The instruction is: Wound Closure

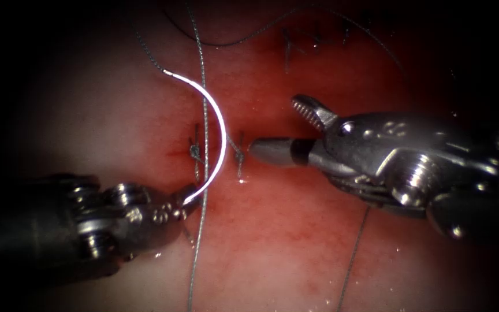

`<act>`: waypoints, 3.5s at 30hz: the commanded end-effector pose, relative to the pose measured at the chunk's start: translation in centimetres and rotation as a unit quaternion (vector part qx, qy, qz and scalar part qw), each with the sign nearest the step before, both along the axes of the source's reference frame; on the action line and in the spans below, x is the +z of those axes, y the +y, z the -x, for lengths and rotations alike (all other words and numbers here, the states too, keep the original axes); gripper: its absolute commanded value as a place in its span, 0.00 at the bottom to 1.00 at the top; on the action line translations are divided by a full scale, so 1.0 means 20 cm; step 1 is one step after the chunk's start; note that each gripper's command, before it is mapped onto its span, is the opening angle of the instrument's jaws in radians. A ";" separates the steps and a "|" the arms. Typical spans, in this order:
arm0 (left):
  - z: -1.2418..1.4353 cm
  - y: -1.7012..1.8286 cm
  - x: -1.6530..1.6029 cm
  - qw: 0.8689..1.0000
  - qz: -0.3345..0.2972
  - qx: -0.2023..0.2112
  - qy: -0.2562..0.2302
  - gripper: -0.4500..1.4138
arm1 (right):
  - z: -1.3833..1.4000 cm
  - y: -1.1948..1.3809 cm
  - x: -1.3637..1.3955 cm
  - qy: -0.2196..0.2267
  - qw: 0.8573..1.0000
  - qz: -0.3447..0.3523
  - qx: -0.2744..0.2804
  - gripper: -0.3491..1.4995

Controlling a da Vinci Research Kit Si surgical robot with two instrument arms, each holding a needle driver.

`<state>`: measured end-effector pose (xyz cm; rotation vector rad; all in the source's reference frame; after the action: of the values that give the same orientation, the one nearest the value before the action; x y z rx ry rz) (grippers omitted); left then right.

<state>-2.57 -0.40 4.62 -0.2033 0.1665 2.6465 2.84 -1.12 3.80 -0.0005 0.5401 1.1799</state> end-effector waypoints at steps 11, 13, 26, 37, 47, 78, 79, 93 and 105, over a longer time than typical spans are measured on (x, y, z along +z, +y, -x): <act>0.014 -0.007 -0.004 0.999 0.041 0.025 0.022 0.05 | -0.015 -0.003 0.015 -0.009 1.000 0.001 0.004 0.18; 0.016 -0.007 -0.004 0.998 0.046 0.028 0.025 0.04 | -0.016 -0.003 0.015 -0.009 1.000 0.002 0.005 0.21; 0.019 -0.011 -0.007 0.996 0.057 0.050 0.036 0.01 | -0.019 -0.005 0.027 -0.016 1.000 -0.004 -0.002 0.22; 0.021 -0.013 -0.008 0.994 0.069 0.072 0.045 0.19 | -0.017 -0.004 0.029 -0.026 1.000 -0.005 0.000 0.00; 0.026 -0.006 -0.018 0.974 -0.048 0.091 -0.200 0.99 | 0.002 0.008 0.028 0.059 0.997 0.036 -0.021 0.00; 0.040 0.031 -0.001 0.806 -0.199 -0.078 -0.552 0.80 | 0.027 0.016 0.034 0.423 0.876 0.165 -0.166 0.00; 0.039 0.031 0.002 0.807 -0.200 -0.081 -0.550 0.80 | 0.027 0.017 0.033 0.429 0.873 0.173 -0.156 0.00; 0.042 0.032 0.000 0.742 -0.252 -0.080 -0.616 0.43 | 0.022 0.015 0.033 0.474 0.847 0.204 -0.133 0.00; 0.029 0.035 0.004 0.732 -0.254 -0.092 -0.625 0.00 | 0.022 0.011 0.032 0.497 0.832 0.209 -0.132 0.00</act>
<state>-3.09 0.28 4.66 -1.5524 -0.9038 1.7149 2.33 -0.87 4.38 0.3148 1.6577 0.6972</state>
